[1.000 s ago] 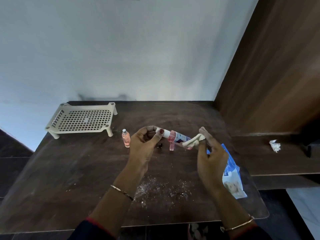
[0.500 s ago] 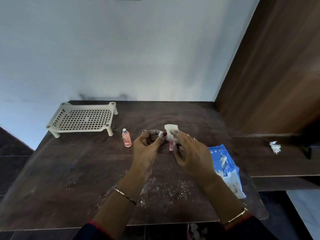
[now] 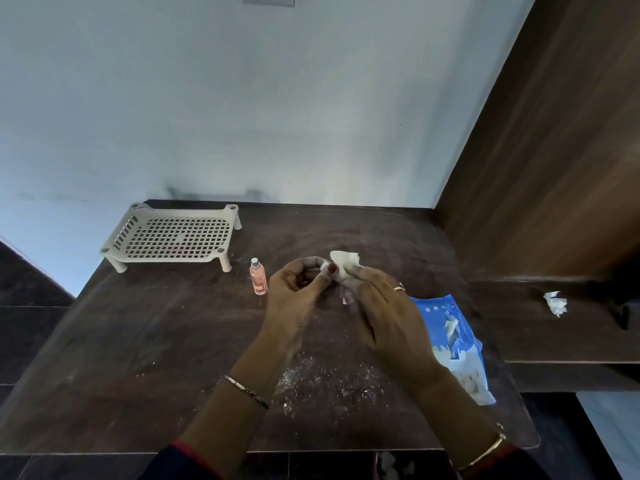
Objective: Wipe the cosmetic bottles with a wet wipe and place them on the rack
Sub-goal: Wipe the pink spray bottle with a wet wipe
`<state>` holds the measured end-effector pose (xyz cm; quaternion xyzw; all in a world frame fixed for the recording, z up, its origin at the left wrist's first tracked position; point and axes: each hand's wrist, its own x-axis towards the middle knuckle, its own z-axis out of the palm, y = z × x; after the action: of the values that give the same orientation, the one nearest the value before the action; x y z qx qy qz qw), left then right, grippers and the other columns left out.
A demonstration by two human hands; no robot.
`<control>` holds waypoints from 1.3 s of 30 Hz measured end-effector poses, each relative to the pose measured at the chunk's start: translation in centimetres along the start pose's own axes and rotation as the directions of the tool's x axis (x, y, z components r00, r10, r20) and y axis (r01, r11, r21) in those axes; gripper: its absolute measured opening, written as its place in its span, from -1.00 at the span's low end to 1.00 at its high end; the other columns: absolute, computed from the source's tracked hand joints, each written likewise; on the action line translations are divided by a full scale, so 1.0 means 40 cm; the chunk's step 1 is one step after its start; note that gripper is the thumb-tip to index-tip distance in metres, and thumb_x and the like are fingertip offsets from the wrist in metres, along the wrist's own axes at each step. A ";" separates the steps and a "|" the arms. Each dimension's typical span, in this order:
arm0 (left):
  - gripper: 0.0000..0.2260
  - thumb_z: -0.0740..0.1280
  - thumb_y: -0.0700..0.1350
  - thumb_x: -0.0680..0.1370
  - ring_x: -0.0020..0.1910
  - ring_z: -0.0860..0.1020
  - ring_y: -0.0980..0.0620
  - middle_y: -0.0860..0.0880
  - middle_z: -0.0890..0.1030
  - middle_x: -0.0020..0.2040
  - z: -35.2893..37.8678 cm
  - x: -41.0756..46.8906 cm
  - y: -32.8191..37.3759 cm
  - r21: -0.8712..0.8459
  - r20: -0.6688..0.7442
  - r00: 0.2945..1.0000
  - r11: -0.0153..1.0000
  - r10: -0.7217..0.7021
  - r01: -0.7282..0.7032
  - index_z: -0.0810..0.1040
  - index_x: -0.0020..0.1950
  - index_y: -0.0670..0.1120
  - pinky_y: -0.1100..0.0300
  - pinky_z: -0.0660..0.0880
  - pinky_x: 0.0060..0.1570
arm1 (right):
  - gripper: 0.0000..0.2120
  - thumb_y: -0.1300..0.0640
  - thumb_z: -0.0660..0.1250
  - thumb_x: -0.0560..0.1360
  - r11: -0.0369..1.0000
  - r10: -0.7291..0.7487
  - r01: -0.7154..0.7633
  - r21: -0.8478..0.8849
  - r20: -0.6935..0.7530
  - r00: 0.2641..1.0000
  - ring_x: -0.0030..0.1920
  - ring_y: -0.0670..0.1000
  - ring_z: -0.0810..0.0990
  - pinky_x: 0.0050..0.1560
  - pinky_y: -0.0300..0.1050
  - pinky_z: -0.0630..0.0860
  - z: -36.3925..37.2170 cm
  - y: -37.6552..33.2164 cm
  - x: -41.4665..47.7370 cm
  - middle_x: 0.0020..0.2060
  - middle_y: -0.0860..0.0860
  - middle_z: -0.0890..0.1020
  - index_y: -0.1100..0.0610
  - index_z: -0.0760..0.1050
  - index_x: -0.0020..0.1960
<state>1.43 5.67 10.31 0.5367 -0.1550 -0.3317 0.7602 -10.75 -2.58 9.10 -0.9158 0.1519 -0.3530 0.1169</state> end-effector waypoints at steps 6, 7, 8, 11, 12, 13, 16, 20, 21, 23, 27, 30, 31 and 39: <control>-0.82 0.39 -0.29 0.45 -0.13 0.63 -0.10 -0.24 0.65 -0.13 0.009 -0.011 -0.012 0.041 -0.047 0.998 0.998 0.039 -0.037 0.57 0.02 -0.32 0.07 0.62 -0.03 | -0.85 0.15 0.29 0.52 1.000 0.025 -0.025 -0.007 -0.044 0.999 -0.10 0.03 0.60 -0.09 -0.21 0.44 0.000 0.032 0.017 -0.12 -0.01 0.66 0.16 0.57 0.03; -0.83 0.40 -0.28 0.45 -0.12 0.63 -0.13 -0.25 0.65 -0.13 0.009 -0.013 -0.015 0.038 -0.065 0.997 0.998 0.045 -0.042 0.58 0.01 -0.31 0.03 0.61 -0.01 | -0.87 0.18 0.33 0.51 1.000 0.009 -0.010 -0.013 -0.059 0.998 -0.10 0.02 0.59 -0.07 -0.20 0.45 -0.002 0.035 0.008 -0.12 -0.01 0.66 0.18 0.60 0.01; -0.83 0.41 -0.26 0.44 -0.10 0.63 -0.14 -0.25 0.65 -0.12 0.008 -0.015 -0.018 0.034 -0.081 0.996 0.998 0.047 -0.045 0.59 0.00 -0.29 0.01 0.60 0.00 | -0.88 0.20 0.35 0.50 1.000 0.004 -0.005 -0.023 -0.079 0.997 -0.10 0.01 0.58 -0.06 -0.20 0.46 -0.003 0.039 -0.004 -0.12 0.00 0.66 0.19 0.62 0.00; -0.86 0.41 -0.27 0.44 -0.14 0.63 -0.05 -0.13 0.66 -0.18 -0.004 -0.009 -0.014 -0.013 -0.122 0.992 0.999 0.034 -0.036 0.61 -0.03 -0.26 0.05 0.62 -0.02 | -0.90 0.25 0.39 0.46 0.997 0.042 -0.048 -0.062 -0.101 0.994 -0.12 0.04 0.58 -0.11 -0.10 0.50 0.002 0.057 -0.044 -0.14 0.02 0.63 0.21 0.64 -0.04; -0.87 0.40 -0.28 0.44 -0.16 0.63 -0.02 -0.11 0.66 -0.20 -0.008 -0.004 -0.011 -0.019 -0.122 0.992 0.999 0.034 -0.037 0.60 -0.02 -0.26 0.06 0.61 -0.02 | -0.91 0.25 0.41 0.45 0.996 0.057 -0.063 -0.067 -0.092 0.994 -0.11 0.04 0.57 -0.13 -0.07 0.52 0.005 0.060 -0.054 -0.12 0.04 0.61 0.21 0.64 -0.05; -0.86 0.40 -0.28 0.44 -0.17 0.62 -0.01 -0.11 0.66 -0.20 -0.009 0.002 -0.006 -0.008 -0.112 0.993 0.999 0.037 -0.038 0.60 -0.02 -0.26 0.05 0.61 -0.02 | -0.91 0.26 0.43 0.44 0.995 0.066 -0.072 -0.066 -0.088 0.994 -0.07 0.03 0.55 -0.12 -0.07 0.53 0.008 0.057 -0.058 -0.07 0.05 0.60 0.22 0.63 -0.05; -0.86 0.41 -0.27 0.45 -0.16 0.62 -0.07 -0.17 0.66 -0.17 0.009 0.005 0.005 0.072 -0.047 0.997 0.996 0.063 -0.059 0.62 -0.02 -0.26 -0.01 0.60 -0.02 | -0.92 0.23 0.41 0.47 0.997 0.035 -0.043 -0.057 -0.132 0.991 0.07 0.01 0.51 0.07 -0.20 0.43 0.017 0.027 -0.032 0.10 0.07 0.54 0.22 0.60 -0.05; -0.87 0.41 -0.25 0.46 -0.16 0.61 -0.08 -0.19 0.64 -0.15 0.036 0.004 0.010 0.169 0.009 0.995 0.980 0.102 -0.102 0.62 -0.01 -0.23 -0.05 0.59 0.00 | -0.90 0.20 0.29 0.52 0.992 0.044 -0.057 -0.117 -0.112 0.993 0.07 0.03 0.57 0.08 -0.16 0.43 0.024 0.002 0.021 0.11 0.08 0.61 0.18 0.55 0.01; -0.87 0.41 -0.25 0.46 -0.16 0.61 -0.08 -0.19 0.65 -0.16 0.035 0.006 0.013 0.167 0.001 0.995 0.981 0.102 -0.101 0.62 -0.02 -0.22 -0.06 0.59 0.00 | -0.88 0.18 0.26 0.53 0.989 0.035 -0.050 -0.142 -0.102 0.994 0.05 0.03 0.59 0.09 -0.13 0.44 0.023 0.002 0.025 0.08 0.07 0.62 0.17 0.54 0.00; -0.90 0.41 -0.25 0.45 -0.18 0.63 -0.06 -0.14 0.66 -0.20 0.029 0.009 0.014 0.143 -0.013 0.996 0.986 0.089 -0.086 0.63 -0.04 -0.21 -0.01 0.60 -0.01 | -0.83 0.14 0.23 0.53 0.979 0.008 -0.031 -0.203 -0.114 0.993 0.00 0.03 0.62 0.10 -0.10 0.46 0.013 0.006 0.022 0.01 0.06 0.66 0.18 0.56 0.00; -0.90 0.41 -0.27 0.44 -0.14 0.64 -0.05 -0.12 0.67 -0.19 0.011 0.013 0.019 0.089 -0.054 0.996 0.993 0.078 -0.073 0.63 -0.06 -0.19 0.09 0.62 -0.04 | -0.82 0.16 0.23 0.51 0.969 0.017 -0.057 -0.240 -0.166 0.986 -0.19 0.03 0.60 -0.01 -0.14 0.41 -0.017 0.039 -0.008 -0.20 0.02 0.65 0.18 0.56 -0.18; -0.86 0.40 -0.28 0.45 -0.08 0.63 -0.07 -0.18 0.65 -0.10 -0.014 0.028 0.029 0.116 -0.071 0.991 0.988 0.114 -0.105 0.62 0.00 -0.25 0.11 0.63 -0.06 | -0.88 0.17 0.24 0.49 0.974 0.122 -0.153 -0.168 -0.181 0.976 -0.24 0.04 0.59 -0.07 -0.18 0.38 -0.036 0.070 -0.036 -0.24 0.01 0.63 0.16 0.54 -0.15; -0.85 0.40 -0.28 0.45 -0.07 0.63 -0.09 -0.21 0.64 -0.08 -0.019 0.032 0.032 0.125 -0.071 0.990 0.986 0.119 -0.110 0.62 0.01 -0.24 0.11 0.63 -0.07 | -0.92 0.17 0.27 0.49 0.971 0.171 -0.199 -0.130 -0.202 0.964 -0.23 0.04 0.59 -0.09 -0.19 0.39 -0.042 0.071 -0.039 -0.23 0.00 0.63 0.15 0.54 -0.09; -0.93 0.41 -0.26 0.46 -0.22 0.61 -0.04 -0.06 0.66 -0.27 0.016 0.022 0.010 0.150 -0.002 0.990 0.979 0.140 -0.138 0.62 -0.07 -0.18 0.10 0.62 -0.14 | -0.83 0.12 0.35 0.50 0.985 0.158 -0.145 0.094 -0.155 0.975 -0.06 0.00 0.56 -0.16 -0.05 0.55 0.004 0.001 0.043 -0.04 0.03 0.59 0.14 0.63 0.04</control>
<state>1.81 4.72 10.79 0.5819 -0.2117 -0.2619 0.7402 -9.45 -3.24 10.02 -0.8643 0.2157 -0.4221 0.1684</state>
